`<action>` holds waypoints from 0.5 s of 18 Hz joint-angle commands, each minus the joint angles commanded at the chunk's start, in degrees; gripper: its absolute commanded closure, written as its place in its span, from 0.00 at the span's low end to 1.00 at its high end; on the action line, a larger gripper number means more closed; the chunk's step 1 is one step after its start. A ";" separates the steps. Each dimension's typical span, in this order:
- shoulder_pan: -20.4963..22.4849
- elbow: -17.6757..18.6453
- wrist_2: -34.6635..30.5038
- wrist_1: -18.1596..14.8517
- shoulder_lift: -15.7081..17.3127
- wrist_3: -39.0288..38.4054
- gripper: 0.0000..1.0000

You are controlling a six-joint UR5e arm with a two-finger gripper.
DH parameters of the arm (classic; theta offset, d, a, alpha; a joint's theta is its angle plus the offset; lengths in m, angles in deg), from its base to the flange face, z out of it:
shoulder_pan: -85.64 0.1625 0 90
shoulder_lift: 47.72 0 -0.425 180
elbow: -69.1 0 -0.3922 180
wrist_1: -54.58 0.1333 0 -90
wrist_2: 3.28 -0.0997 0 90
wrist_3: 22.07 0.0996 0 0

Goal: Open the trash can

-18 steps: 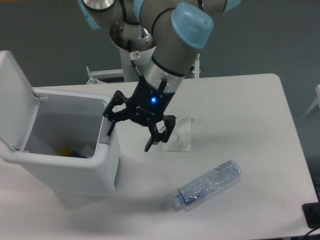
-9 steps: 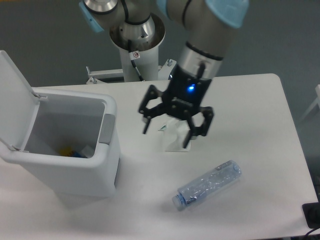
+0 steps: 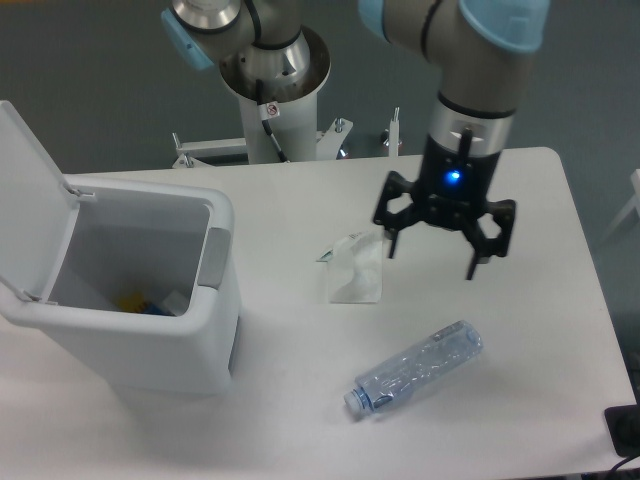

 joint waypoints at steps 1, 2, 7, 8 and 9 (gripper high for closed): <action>1.05 -0.09 -1.59 0.00 -0.70 0.71 0.00; 1.76 -0.09 -2.39 0.00 -1.32 0.90 0.00; 7.03 -1.23 -5.91 0.09 -5.19 11.33 0.00; 7.91 -1.32 -6.52 0.00 -5.45 13.18 0.00; 8.79 -1.32 -7.48 0.00 -5.54 15.03 0.00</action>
